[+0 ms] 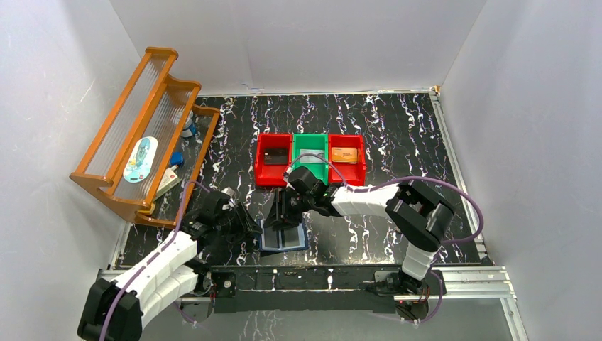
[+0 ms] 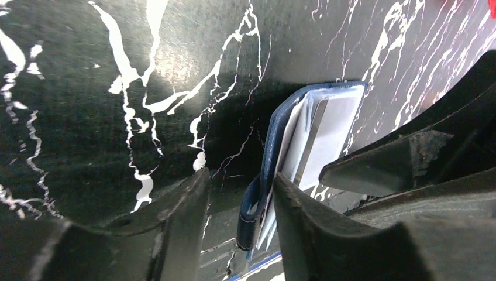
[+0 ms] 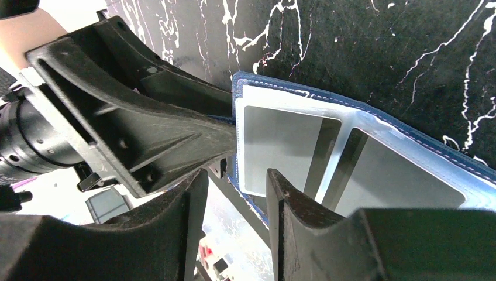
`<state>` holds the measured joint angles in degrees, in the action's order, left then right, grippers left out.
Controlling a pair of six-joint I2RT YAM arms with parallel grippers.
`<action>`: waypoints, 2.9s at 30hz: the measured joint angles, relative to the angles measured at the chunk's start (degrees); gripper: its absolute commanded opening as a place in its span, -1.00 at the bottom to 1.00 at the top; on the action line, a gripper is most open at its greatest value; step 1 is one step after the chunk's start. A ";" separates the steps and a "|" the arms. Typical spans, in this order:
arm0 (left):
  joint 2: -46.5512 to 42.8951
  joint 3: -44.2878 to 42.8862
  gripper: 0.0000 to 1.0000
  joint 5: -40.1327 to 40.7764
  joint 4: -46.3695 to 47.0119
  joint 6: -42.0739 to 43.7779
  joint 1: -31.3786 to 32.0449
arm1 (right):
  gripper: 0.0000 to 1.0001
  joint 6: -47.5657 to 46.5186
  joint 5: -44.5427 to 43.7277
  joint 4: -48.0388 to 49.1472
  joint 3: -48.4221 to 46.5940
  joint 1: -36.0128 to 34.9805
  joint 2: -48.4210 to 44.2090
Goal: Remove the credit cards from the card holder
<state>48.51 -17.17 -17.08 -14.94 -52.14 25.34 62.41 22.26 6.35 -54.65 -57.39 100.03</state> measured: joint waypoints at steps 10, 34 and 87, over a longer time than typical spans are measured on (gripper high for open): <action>-5.01 -6.88 0.22 6.62 -8.33 0.15 0.00 | 0.26 -0.52 -6.27 -4.52 0.13 0.26 -5.09; 6.27 -6.88 -0.40 -4.79 -1.46 7.39 0.00 | -0.06 3.56 -4.92 -0.96 5.49 1.77 -4.42; 13.31 -5.62 -1.00 -2.34 -0.07 7.10 0.00 | -0.03 0.52 -5.73 -9.73 -1.07 1.14 2.64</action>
<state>61.82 -22.79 -19.42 -15.00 -45.04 25.34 62.94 16.53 -3.38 -55.72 -56.25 102.67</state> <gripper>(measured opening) 0.049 0.481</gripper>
